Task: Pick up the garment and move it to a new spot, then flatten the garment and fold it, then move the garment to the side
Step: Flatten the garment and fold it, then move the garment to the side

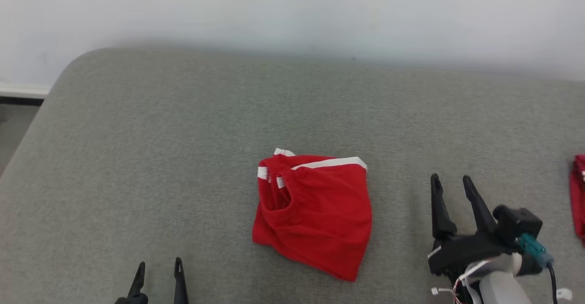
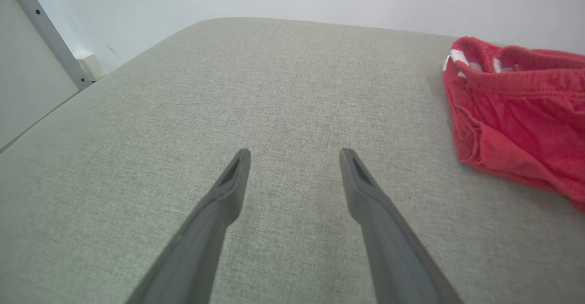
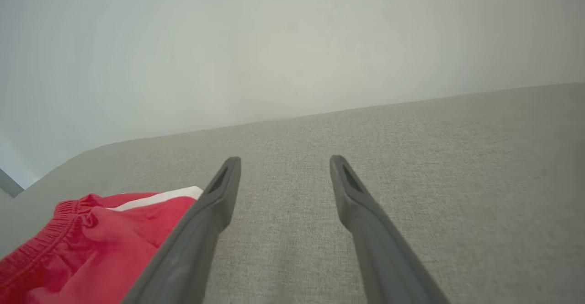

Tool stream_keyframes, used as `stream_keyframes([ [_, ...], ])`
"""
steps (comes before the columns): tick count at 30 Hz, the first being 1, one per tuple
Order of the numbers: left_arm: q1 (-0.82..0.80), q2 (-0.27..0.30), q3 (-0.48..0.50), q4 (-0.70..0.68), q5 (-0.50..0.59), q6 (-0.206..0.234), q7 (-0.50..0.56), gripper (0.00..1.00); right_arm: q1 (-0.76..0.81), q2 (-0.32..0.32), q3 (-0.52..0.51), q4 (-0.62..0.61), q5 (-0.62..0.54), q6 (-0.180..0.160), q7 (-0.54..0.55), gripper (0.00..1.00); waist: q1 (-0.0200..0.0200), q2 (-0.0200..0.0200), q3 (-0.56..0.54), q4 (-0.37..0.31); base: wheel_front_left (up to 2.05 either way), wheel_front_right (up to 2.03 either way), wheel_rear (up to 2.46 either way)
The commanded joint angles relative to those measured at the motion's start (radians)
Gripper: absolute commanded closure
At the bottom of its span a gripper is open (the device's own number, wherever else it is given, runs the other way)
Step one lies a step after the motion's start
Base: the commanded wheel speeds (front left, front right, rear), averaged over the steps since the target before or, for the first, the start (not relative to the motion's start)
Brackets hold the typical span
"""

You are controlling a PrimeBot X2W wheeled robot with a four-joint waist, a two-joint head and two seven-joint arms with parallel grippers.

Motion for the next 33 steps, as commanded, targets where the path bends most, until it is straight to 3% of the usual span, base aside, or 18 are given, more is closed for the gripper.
stream_keyframes([
  [1,0.013,-0.001,0.004,-0.008,0.013,0.001,-0.003,0.00,0.029,0.011,-0.024,-0.013,-0.025,-0.003,-0.003,0.00,0.0000,-0.0001,-0.024,-0.053,0.00,0.00,0.00],
  [11,0.050,0.000,0.031,-0.016,0.021,-0.008,-0.003,0.00,0.134,0.039,-0.078,-0.037,-0.132,-0.003,-0.004,0.00,0.0000,-0.0001,-0.069,-0.131,0.00,0.00,0.00],
  [33,0.125,-0.001,0.100,-0.040,0.054,-0.047,-0.003,0.00,0.226,0.042,0.013,-0.103,-0.187,-0.003,-0.003,0.00,0.0000,-0.0001,-0.159,-0.221,0.00,0.00,0.00],
])
